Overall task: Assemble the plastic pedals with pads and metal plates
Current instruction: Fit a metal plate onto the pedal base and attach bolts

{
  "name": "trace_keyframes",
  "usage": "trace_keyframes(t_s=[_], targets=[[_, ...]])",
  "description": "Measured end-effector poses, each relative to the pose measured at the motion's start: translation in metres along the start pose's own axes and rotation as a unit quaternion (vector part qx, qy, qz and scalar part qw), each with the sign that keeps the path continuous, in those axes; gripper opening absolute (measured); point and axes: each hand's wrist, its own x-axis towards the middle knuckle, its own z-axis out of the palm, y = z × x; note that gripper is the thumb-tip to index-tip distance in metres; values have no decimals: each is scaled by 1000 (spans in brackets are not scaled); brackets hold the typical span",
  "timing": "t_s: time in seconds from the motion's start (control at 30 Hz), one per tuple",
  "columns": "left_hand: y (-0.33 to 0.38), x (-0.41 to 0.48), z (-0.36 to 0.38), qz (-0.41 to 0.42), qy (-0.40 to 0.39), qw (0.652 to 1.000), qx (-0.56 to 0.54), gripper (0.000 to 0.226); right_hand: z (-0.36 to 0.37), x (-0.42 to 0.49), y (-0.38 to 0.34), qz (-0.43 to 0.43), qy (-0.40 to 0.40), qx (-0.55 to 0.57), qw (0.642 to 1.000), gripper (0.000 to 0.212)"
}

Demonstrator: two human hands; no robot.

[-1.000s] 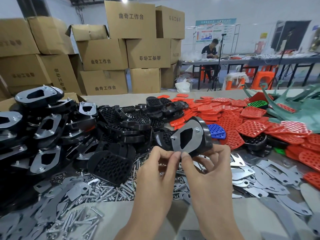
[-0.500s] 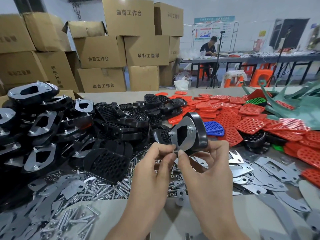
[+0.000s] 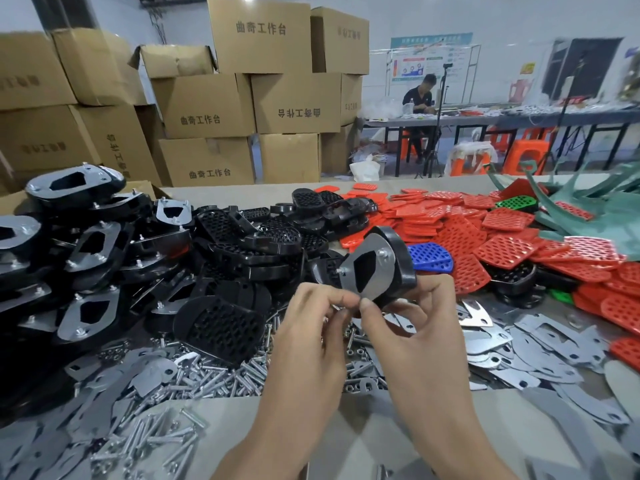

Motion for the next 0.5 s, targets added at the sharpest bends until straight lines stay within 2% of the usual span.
trace_keyframes(t_s=[0.07,0.17,0.2,0.3,0.37,0.5], targets=[[2,0,2,-6,-10,1000,-7,30,-1,2,2,5,5,13,1000,32],[3,-2,4,-64,11,995,-71,16,2,2,5,15,1,22,1000,33],[4,-2,4,-74,13,995,-72,6,2,2,5,18,-1,21,1000,33],[1,-1,2,-86,-1,995,-43,14,3,-1,6,17,-8,14,1000,33],[0,0,0,-73,-2,997,-28,8,3,-1,5,18,-8,2,1000,33],[4,1,-2,-26,-30,999,-13,41,3,0,6,35,-6,15,999,38]])
